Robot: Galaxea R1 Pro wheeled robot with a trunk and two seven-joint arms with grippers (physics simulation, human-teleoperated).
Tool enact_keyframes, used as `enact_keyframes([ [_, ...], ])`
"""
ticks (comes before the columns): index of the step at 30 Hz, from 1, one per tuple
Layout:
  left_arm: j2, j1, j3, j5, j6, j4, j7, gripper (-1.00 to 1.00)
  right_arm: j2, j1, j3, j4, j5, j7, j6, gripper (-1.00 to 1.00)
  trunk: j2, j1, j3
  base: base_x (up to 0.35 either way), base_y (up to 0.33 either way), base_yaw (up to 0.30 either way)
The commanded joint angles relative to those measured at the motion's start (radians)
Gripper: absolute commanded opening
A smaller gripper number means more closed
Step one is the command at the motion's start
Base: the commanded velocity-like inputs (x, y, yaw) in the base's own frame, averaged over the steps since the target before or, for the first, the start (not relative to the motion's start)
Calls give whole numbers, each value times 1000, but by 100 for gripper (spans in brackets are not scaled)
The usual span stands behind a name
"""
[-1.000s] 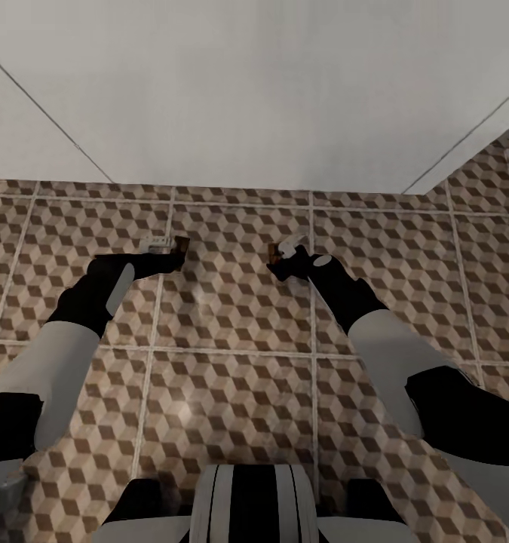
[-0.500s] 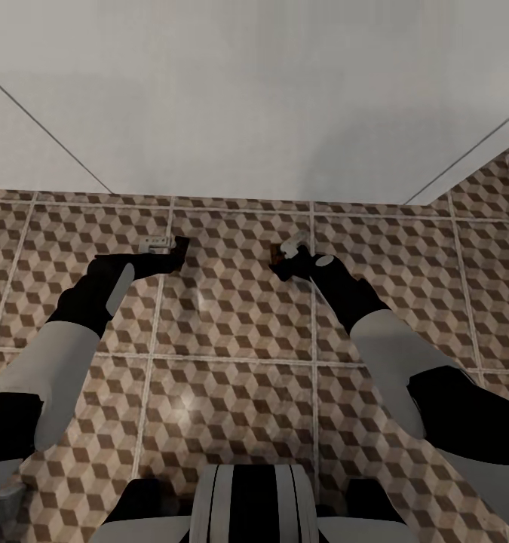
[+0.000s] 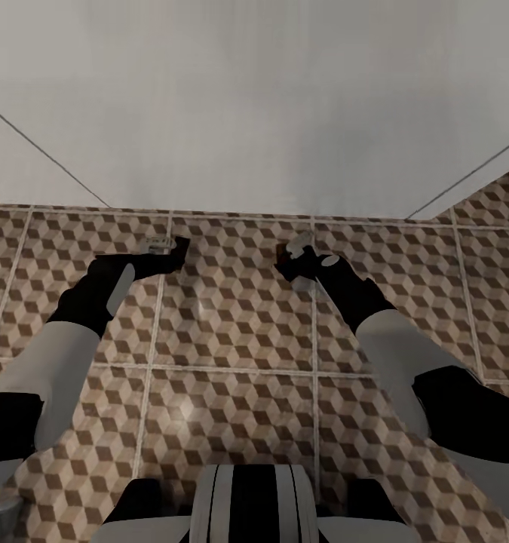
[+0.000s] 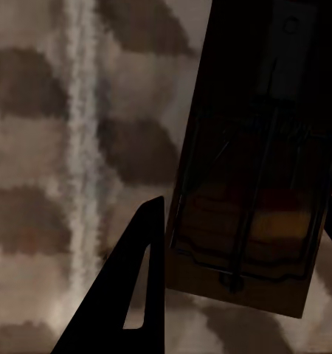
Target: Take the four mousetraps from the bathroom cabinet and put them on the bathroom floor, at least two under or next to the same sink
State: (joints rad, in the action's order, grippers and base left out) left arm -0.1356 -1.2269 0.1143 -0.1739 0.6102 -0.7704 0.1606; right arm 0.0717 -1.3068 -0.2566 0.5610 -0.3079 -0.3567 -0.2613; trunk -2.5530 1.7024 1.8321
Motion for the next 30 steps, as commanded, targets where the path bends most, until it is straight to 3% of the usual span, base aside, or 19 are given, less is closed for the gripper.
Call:
enact_keyframes([
  [1,-1,0,4,-8,5,-1,-6,-100,-3,0,0,2,-10,-5,-4,-100,0,0,1,174,0,0],
  [22,0,0,4,-8,5,2,-6,-100,-6,0,-1,-1,-10,1,-4,-100,0,0,1,24,0,0],
  [30,2,0,4,-8,4,-1,-6,-100,5,-2,1,-2,-8,114,-5,-100,0,0,1,0,0,0],
])
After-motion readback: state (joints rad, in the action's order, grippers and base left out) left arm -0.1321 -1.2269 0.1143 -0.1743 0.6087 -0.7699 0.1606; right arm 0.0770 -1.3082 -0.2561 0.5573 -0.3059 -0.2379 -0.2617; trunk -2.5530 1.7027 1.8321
